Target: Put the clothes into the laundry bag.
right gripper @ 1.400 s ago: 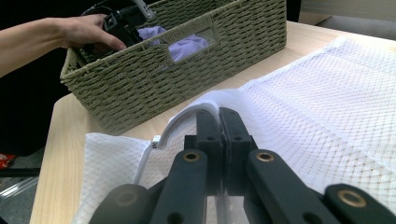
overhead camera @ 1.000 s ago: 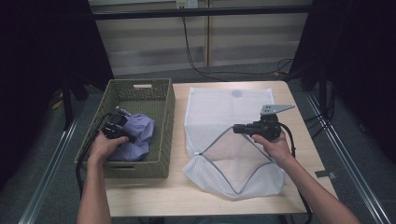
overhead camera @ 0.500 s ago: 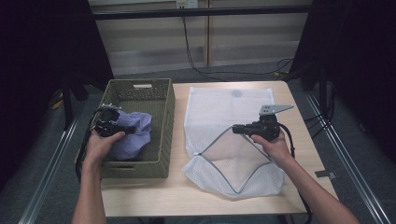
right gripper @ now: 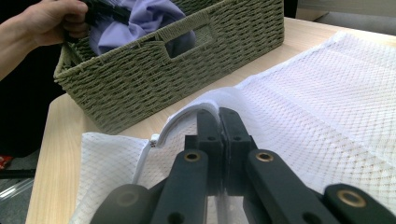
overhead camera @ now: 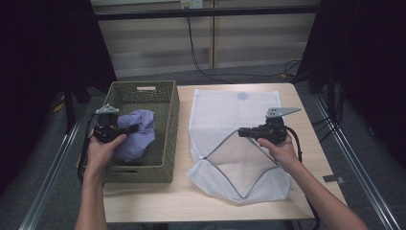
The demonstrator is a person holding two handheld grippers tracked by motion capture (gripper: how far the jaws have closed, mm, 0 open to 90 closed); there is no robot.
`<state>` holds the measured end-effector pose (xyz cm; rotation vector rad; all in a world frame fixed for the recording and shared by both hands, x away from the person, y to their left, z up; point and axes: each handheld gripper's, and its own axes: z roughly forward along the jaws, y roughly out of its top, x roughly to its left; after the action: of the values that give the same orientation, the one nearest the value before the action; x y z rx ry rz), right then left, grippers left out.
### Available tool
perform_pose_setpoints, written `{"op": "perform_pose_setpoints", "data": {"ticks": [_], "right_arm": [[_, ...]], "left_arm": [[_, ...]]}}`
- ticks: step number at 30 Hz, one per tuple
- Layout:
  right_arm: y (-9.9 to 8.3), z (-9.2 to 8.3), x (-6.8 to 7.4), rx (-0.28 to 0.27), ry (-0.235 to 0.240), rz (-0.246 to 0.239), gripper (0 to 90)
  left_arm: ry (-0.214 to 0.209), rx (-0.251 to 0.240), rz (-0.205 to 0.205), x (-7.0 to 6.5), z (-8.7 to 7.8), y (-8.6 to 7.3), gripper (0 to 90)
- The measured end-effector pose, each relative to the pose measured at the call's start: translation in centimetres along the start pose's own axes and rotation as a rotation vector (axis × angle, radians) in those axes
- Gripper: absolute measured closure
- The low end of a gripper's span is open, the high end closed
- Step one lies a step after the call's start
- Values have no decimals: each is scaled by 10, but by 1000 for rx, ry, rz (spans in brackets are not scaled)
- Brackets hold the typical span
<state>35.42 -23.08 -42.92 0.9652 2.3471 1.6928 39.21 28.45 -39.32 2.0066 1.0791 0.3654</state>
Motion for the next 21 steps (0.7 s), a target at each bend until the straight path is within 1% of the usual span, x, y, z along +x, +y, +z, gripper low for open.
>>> {"op": "perform_pose_setpoints", "data": {"ticks": [1, 2, 3, 4, 5, 6, 7, 8, 9, 10, 11, 14, 16, 20, 21], "right_arm": [[0, 0, 0, -2, 1, 0, 890], [0, 0, 0, -2, 1, 0, 890], [0, 0, 0, -2, 0, -2, 890], [1, -1, 0, -4, 2, -4, 890], [1, -1, 0, -6, 4, -3, 890], [0, -1, 0, -7, 4, -2, 889], [0, -1, 0, -7, 3, -2, 889], [0, -1, 1, -8, 4, -5, 889], [0, -1, 1, -8, 6, -5, 889], [0, -1, 1, -10, 8, -5, 889], [0, -1, 1, -10, 8, -5, 889], [0, -1, 1, -12, 9, -3, 889], [0, -1, 1, -13, 9, -6, 889], [1, -2, 1, -17, 8, -2, 889], [1, -2, 1, -17, 8, -2, 889]], "left_arm": [[0, 0, 0, 0, 0, 0, 822], [-7, -20, -9, -1, -3, 0, 822], [-8, -33, -6, -1, -6, 0, 823], [-12, -68, -18, -2, -12, 0, 822], [-12, -68, -18, -2, -12, 0, 822], [-8, -93, -21, -4, -19, 0, 822], [-8, -108, -23, -4, -22, 1, 822], [-8, -108, -23, -4, -22, 1, 822], [-3, -136, -24, -5, -29, 1, 822], [6, -147, -23, -6, -32, 2, 822], [6, -147, -23, -6, -32, 2, 822], [15, -180, -20, -6, -41, 4, 822], [11, -201, -17, -7, -47, 5, 822], [19, -230, -8, -9, -54, 7, 822], [19, -230, -8, -9, -54, 7, 821]]}}
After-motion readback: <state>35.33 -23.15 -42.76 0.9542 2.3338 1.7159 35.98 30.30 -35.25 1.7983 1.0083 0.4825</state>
